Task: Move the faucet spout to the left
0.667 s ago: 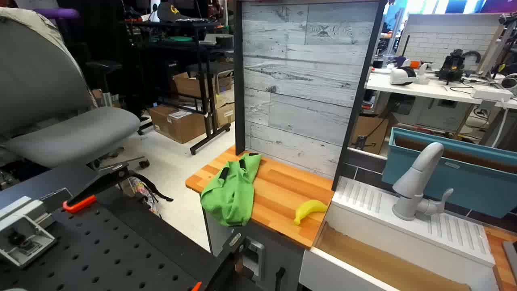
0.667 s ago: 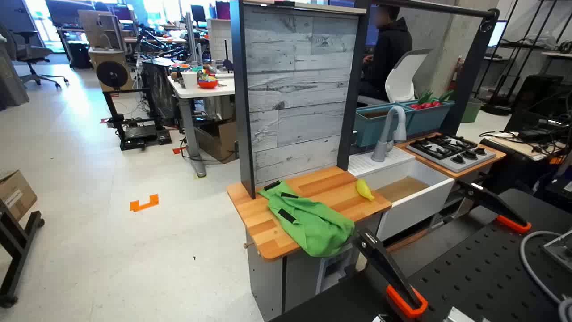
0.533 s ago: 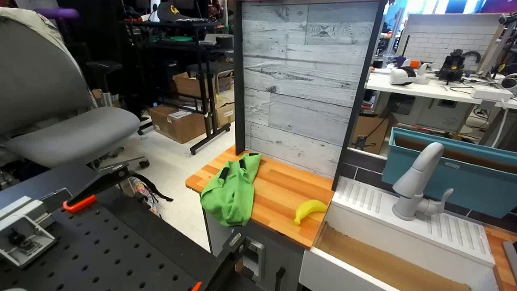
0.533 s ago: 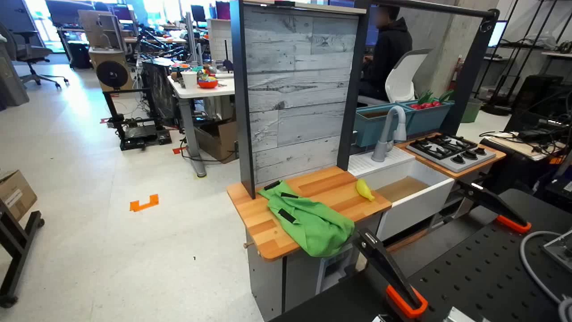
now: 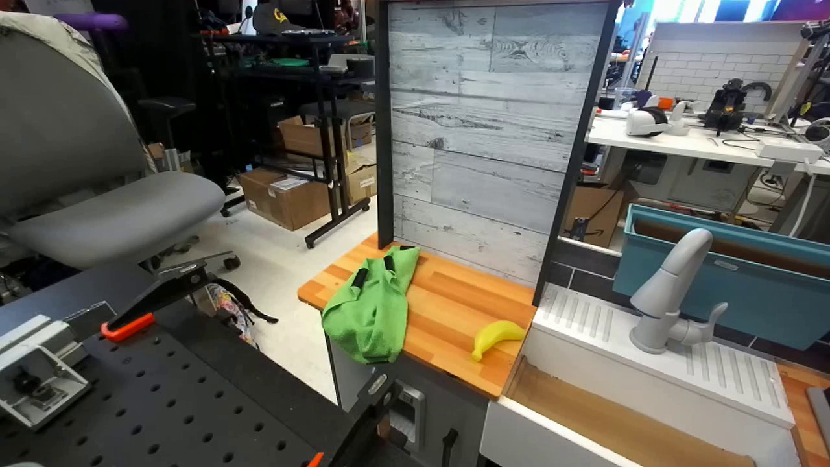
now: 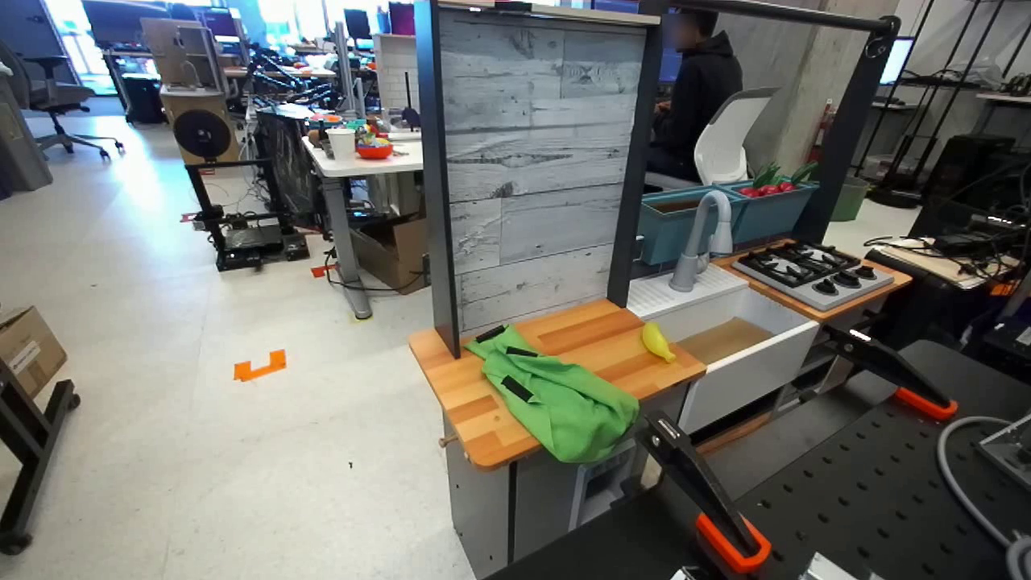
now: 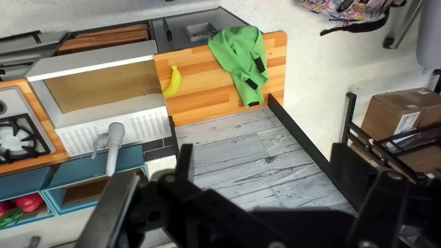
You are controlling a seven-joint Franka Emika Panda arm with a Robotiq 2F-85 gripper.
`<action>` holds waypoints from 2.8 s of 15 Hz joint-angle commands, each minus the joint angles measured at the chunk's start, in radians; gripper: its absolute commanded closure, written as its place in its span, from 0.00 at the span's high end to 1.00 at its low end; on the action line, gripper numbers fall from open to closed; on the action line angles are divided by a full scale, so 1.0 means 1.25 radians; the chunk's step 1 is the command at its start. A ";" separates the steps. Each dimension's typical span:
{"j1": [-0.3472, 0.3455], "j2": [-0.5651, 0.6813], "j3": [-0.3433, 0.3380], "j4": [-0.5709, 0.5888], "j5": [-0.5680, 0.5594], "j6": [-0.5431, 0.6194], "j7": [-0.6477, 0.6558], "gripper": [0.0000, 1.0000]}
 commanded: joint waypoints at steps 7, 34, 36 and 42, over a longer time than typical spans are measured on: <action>-0.021 0.005 0.017 0.002 0.013 -0.002 -0.011 1.00; -0.032 0.182 0.079 0.045 0.006 0.159 0.133 1.00; -0.034 0.248 0.094 0.065 0.004 0.197 0.170 1.00; -0.051 0.430 0.092 0.139 0.013 0.267 0.203 1.00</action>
